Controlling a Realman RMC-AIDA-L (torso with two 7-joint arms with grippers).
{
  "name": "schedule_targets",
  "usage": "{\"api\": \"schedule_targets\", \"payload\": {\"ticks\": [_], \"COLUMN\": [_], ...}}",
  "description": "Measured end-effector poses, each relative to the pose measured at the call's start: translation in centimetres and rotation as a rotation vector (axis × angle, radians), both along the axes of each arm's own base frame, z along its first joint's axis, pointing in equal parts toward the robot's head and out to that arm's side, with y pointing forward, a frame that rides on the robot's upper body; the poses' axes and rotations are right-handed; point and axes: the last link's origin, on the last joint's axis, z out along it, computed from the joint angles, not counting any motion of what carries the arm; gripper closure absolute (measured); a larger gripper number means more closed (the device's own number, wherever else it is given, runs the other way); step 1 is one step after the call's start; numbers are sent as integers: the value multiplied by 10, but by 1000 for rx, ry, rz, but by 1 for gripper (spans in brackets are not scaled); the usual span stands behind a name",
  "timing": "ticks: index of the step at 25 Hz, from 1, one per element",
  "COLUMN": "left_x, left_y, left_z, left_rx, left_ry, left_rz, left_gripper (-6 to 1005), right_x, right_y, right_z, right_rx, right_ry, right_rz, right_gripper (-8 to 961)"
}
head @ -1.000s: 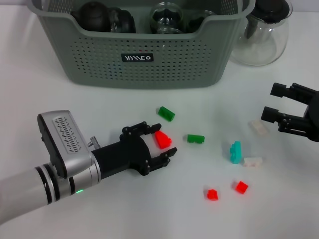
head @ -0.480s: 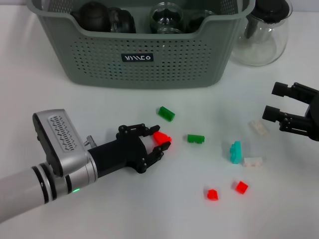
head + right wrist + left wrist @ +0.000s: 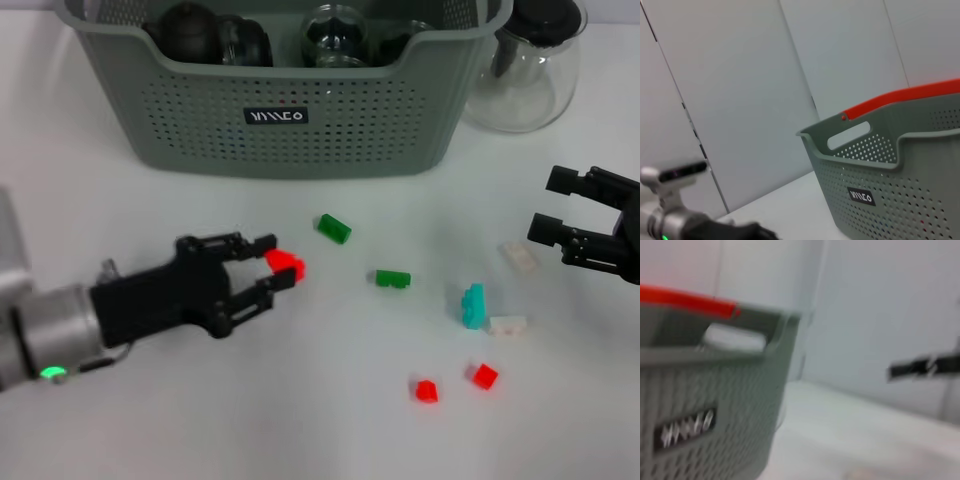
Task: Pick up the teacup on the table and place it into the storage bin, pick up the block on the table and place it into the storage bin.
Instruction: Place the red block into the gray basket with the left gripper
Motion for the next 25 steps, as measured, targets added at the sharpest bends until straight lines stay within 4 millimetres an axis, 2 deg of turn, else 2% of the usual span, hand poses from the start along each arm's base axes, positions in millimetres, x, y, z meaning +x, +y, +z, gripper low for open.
{"api": "schedule_targets", "payload": {"ticks": [5, 8, 10, 11, 12, 17, 18, 20, 22, 25], "left_x": [25, 54, 62, 87, 95, 133, 133, 153, 161, 160], "left_y": [3, 22, 28, 61, 76, 144, 144, 179, 204, 216], "left_z": [51, 80, 86, 105, 112, 149, 149, 165, 165, 155], "left_rx": [-96, -125, -128, -113, -104, -74, -74, -70, -43, -18], "left_ry": [-149, -259, -277, -288, -276, -160, -160, -35, 138, 294], "left_rz": [-70, -118, -124, -96, -61, 90, 90, 190, 298, 375], "left_gripper": [599, 599, 599, 599, 599, 599, 599, 598, 598, 598], "right_x": [0, -1, -1, -1, -1, -2, -2, -2, -3, -4], "right_y": [0, 1, 2, 2, 2, 4, 4, 4, 4, 4], "right_z": [0, 0, 0, 0, 0, 0, 0, 0, 0, 0], "right_rx": [0, 2, 1, 1, 1, 2, 1, -1, -2, 1], "right_ry": [0, -2, -2, -2, -2, -6, -7, -7, -5, -1], "right_rz": [1, 1, 3, 3, 5, 5, 6, 9, 12, 14], "right_gripper": [86, 86, 86, 86, 86, 85, 85, 85, 85, 86]}}
